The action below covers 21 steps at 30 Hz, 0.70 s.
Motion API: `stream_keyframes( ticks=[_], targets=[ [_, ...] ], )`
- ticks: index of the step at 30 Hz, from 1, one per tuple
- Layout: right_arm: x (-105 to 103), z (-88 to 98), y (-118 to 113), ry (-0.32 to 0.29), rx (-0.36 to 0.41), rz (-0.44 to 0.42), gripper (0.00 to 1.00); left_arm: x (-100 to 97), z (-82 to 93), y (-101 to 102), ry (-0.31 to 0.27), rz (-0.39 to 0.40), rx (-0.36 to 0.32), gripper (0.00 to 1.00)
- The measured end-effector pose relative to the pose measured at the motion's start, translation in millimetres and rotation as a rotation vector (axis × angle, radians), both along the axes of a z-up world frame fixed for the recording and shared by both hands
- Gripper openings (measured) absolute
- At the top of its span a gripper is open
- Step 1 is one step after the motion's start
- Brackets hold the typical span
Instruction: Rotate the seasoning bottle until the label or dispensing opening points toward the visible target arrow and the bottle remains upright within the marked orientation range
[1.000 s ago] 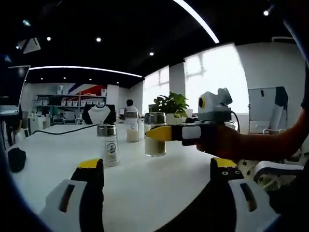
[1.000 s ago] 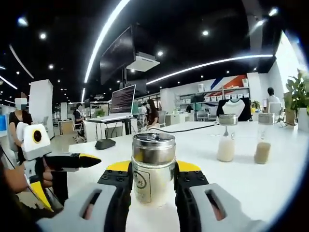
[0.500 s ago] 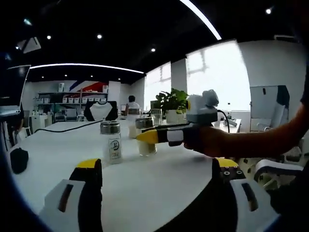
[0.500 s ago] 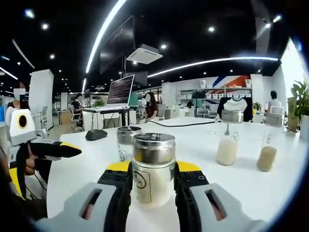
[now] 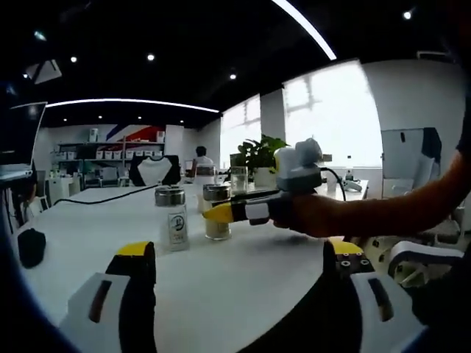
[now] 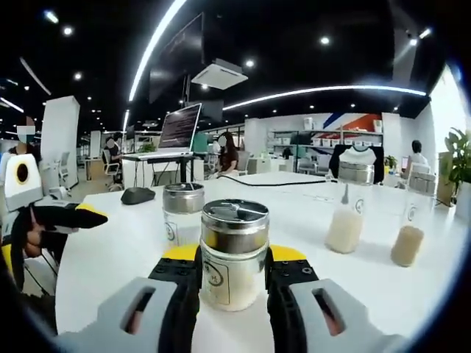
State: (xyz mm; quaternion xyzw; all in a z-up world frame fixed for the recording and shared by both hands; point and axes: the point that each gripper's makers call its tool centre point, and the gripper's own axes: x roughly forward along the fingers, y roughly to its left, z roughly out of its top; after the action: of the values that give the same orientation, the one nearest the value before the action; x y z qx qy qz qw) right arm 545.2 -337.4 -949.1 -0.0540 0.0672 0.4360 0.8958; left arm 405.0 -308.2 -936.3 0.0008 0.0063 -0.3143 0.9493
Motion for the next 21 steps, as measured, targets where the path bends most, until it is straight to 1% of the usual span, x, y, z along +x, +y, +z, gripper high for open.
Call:
stream_keyframes(
  ticks=[4,6,9,15,21],
  targets=[
    [3.3,-0.3,0.7,0.003,-0.007,-0.006,0.31,-1.0,0.5,-2.2,-0.003,-0.003,0.002,1.00],
    [4.6,-0.2,0.9,0.005,-0.009,-0.009,0.31,-1.3,5.0,-0.9,-0.031,0.010,0.008,1.00],
    [6.4,0.0,1.0,0.012,-0.012,-0.021,0.31,-0.9,7.2,1.1,-0.041,0.017,0.015,1.00],
    [2.8,-0.2,0.1,0.012,-0.007,-0.033,0.31,-0.1,8.0,5.3,-0.042,0.023,0.017,1.00],
    [0.7,0.5,-0.4,0.016,-0.012,-0.054,0.31,-0.1,5.6,3.3,-0.034,0.020,0.020,1.00]
  ],
)
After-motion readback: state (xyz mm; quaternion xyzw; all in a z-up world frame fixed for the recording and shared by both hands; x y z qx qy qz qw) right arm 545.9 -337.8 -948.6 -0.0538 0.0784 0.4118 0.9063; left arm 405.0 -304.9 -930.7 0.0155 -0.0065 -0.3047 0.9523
